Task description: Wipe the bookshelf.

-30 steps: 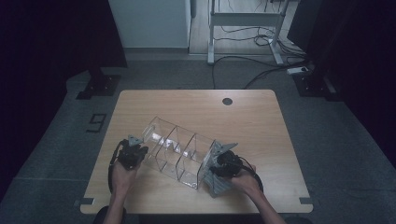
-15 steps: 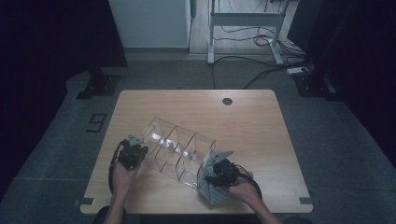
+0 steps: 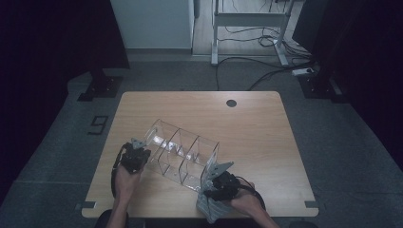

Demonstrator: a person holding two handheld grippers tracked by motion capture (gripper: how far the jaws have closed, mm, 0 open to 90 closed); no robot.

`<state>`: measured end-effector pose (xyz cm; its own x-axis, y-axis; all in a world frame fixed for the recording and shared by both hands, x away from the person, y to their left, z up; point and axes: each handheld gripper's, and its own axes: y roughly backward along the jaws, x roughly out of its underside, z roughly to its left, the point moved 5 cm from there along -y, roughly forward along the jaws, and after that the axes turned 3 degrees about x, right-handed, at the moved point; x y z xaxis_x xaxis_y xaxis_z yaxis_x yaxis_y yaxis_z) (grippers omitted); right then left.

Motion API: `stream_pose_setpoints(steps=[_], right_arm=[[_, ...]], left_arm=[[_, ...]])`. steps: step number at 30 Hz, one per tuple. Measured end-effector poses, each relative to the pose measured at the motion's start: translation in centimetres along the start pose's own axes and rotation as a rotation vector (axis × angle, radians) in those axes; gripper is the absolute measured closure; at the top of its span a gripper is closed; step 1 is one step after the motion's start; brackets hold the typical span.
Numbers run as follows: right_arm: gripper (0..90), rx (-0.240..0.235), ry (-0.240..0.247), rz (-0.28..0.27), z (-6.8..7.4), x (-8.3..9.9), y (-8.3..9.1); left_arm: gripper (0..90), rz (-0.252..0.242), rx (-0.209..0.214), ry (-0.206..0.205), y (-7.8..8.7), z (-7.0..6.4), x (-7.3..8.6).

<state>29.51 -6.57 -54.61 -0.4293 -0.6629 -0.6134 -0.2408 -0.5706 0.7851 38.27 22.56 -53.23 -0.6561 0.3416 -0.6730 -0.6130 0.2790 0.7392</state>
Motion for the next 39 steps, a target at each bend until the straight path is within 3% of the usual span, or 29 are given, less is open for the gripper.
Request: stream_pose_setpoints(steps=[5, 11, 22, 39], right_arm=[[62.5, 0.015, 0.001, 0.001, -0.5, 0.1, 0.3], [62.7, 0.066, -0.011, -0.015, -1.6, 0.0, 1.5], [62.7, 0.187, -0.063, -0.077, -5.5, 0.1, 5.1], [62.6, 0.315, -0.175, -0.169, -10.4, 0.9, 10.4]], left_arm=[[87.0, -0.010, 0.025, 0.001, 0.1, 0.2, 0.2], [87.0, -0.017, 0.042, 0.000, 0.1, 0.3, 0.3], [86.9, -0.022, 0.055, -0.006, 0.1, 0.4, 0.3], [86.7, -0.020, 0.068, -0.009, 0.0, 0.5, 0.4]])
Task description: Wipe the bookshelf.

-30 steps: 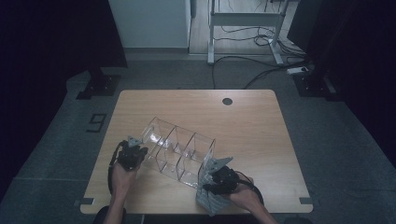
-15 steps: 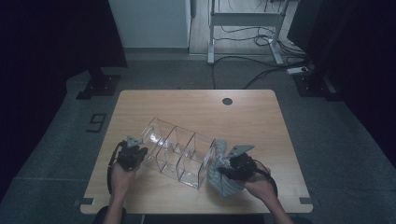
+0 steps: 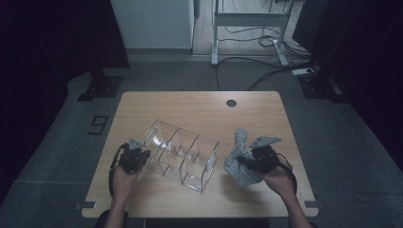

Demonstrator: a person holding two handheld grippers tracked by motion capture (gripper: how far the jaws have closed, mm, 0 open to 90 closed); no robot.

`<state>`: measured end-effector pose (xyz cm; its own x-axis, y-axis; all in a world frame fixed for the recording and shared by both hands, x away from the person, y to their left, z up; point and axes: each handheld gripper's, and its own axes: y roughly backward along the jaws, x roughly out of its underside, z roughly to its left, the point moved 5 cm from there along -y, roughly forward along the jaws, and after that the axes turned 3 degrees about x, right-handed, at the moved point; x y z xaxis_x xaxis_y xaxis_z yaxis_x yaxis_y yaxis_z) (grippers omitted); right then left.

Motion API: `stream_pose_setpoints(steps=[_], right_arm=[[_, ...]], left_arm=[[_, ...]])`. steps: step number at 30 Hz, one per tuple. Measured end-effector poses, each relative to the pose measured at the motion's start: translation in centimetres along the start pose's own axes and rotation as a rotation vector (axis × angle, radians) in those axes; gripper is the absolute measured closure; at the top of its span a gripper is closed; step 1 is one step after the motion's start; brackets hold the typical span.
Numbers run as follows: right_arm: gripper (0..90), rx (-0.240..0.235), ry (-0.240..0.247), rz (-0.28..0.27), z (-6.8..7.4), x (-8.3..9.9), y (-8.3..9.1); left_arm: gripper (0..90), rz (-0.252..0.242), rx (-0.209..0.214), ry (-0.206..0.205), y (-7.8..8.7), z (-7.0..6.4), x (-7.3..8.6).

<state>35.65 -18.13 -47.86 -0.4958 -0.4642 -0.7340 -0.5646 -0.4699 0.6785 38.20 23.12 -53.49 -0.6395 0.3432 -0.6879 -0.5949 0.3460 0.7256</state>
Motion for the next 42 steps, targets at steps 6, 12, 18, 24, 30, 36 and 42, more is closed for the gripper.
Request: stream_pose_setpoints(steps=[6, 12, 18, 24, 30, 36, 42], right_arm=[[62.6, 0.047, -0.047, -0.022, -2.2, 0.2, 1.5], [62.5, 0.109, -0.090, -0.030, -4.5, 0.9, 2.8], [62.3, 0.157, -0.140, -0.035, -6.5, 1.9, 3.8], [61.9, 0.186, -0.181, -0.014, -8.0, 3.0, 3.8], [61.5, 0.205, -0.204, 0.056, -9.1, 4.8, 2.1], [60.9, 0.200, -0.219, 0.117, -9.8, 6.7, 0.3], [58.3, 0.186, -0.203, 0.170, -10.0, 8.0, -1.4]], left_arm=[[86.7, 0.003, 0.003, 0.002, 0.0, 0.0, 0.0], [86.7, 0.003, 0.004, 0.001, 0.0, 0.0, 0.0], [86.7, 0.003, 0.004, 0.000, -0.1, 0.0, 0.0], [86.7, 0.004, 0.005, 0.000, -0.1, 0.0, 0.0], [86.6, 0.004, 0.007, 0.000, -0.1, 0.1, 0.0], [86.6, 0.004, 0.008, -0.001, -0.1, 0.1, 0.0], [86.6, 0.004, 0.010, -0.001, -0.1, 0.1, 0.1]])
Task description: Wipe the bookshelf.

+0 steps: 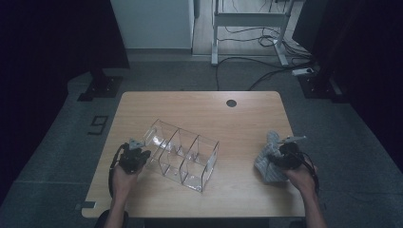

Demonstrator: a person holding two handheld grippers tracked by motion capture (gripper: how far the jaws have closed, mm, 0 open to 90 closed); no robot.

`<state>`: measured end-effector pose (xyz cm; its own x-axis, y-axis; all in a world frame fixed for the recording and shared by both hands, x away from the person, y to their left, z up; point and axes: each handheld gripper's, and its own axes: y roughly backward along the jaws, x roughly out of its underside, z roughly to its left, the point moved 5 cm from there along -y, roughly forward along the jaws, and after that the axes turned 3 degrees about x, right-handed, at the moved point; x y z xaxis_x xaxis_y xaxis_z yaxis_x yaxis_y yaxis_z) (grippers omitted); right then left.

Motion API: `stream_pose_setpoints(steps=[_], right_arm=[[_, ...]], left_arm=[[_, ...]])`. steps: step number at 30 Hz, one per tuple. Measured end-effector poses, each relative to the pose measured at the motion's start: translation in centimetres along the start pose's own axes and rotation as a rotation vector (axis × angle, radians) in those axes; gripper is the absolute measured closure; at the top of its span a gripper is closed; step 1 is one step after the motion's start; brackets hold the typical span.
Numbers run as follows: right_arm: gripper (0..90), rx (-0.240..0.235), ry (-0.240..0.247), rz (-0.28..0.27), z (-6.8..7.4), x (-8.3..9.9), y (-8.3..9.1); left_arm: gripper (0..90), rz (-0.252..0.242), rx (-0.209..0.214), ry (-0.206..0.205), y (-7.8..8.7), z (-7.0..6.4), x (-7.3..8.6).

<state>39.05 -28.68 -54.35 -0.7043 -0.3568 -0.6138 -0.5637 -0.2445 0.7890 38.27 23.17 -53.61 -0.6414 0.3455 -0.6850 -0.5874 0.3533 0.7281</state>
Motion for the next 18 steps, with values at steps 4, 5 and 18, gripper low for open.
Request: stream_pose_setpoints(steps=[4, 5, 18], right_arm=[[55.6, -0.004, 0.013, 0.024, 0.0, 0.4, -0.7], [54.2, -0.002, 0.014, 0.028, -0.1, 0.5, -0.8], [30.2, -0.037, 0.024, -0.048, -0.3, -0.6, 1.1]], left_arm=[[86.5, -0.001, 0.001, 0.000, 0.0, 0.0, 0.0], [86.4, -0.001, 0.001, -0.001, 0.0, 0.0, 0.0], [60.0, -0.050, 0.003, 0.040, 1.0, 0.8, 0.3]])
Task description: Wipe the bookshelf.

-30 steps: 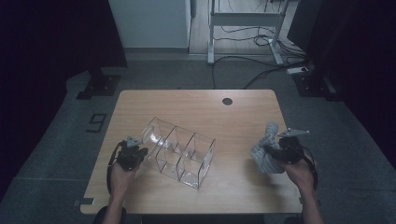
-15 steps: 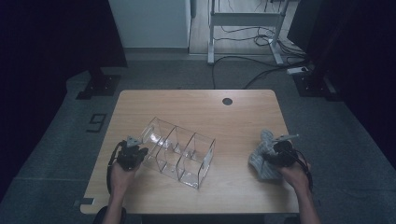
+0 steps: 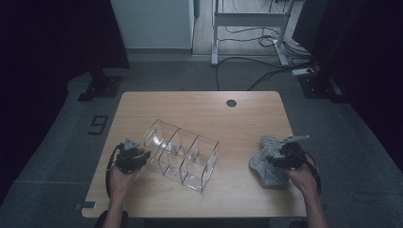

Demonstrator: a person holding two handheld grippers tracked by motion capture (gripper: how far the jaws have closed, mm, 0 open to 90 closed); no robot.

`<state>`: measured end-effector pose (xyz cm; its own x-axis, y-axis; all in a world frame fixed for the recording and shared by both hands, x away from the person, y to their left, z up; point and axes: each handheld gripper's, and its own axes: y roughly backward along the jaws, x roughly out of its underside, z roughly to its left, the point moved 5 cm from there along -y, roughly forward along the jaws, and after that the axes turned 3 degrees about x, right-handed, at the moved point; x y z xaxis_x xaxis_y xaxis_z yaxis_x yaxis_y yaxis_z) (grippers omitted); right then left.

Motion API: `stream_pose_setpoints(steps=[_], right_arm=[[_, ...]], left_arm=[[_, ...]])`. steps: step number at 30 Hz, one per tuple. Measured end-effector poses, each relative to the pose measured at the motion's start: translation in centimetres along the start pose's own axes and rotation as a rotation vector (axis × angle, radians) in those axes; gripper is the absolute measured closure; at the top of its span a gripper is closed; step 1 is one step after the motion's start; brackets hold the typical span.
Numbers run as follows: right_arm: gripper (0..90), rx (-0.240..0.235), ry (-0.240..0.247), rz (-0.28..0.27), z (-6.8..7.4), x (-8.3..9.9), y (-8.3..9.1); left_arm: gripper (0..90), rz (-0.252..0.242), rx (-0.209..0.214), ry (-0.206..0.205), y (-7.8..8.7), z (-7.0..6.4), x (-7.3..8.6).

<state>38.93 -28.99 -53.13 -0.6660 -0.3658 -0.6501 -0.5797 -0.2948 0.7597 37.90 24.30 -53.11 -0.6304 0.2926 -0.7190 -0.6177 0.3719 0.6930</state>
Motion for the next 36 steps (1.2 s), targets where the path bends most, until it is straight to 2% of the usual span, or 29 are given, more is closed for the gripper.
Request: stream_pose_setpoints(steps=[3, 8, 14, 19, 22, 27, 30, 36], right_arm=[[29.6, -0.016, 0.011, -0.034, 0.5, -0.7, 0.7], [28.9, -0.069, 0.030, -0.079, 2.1, -2.0, 1.6], [29.5, -0.168, 0.101, -0.094, 5.2, -3.5, 1.6], [30.3, -0.278, 0.129, -0.125, 7.8, -4.8, 1.0], [30.6, -0.313, 0.150, -0.129, 8.9, -5.6, 0.3], [30.2, -0.359, 0.194, -0.131, 10.9, -6.8, -0.6], [30.0, -0.378, 0.231, -0.130, 12.3, -7.5, -1.1], [30.5, -0.397, 0.275, -0.117, 14.4, -8.6, -1.8]], left_arm=[[56.9, -0.004, 0.005, 0.012, 0.6, 0.1, 0.3], [58.4, -0.030, 0.003, 0.013, 1.9, 0.1, 0.7], [66.6, -0.041, 0.011, 0.001, 2.7, -0.3, 0.8], [74.2, -0.038, -0.001, -0.012, 2.6, -0.6, 0.5], [78.6, -0.028, 0.004, -0.020, 2.5, -0.7, 0.3], [86.2, -0.017, -0.002, -0.036, 2.1, -0.8, -0.1], [86.3, -0.015, -0.005, -0.037, 1.9, -0.7, -0.3], [86.2, -0.018, -0.003, -0.032, 1.6, -0.5, -0.6]])
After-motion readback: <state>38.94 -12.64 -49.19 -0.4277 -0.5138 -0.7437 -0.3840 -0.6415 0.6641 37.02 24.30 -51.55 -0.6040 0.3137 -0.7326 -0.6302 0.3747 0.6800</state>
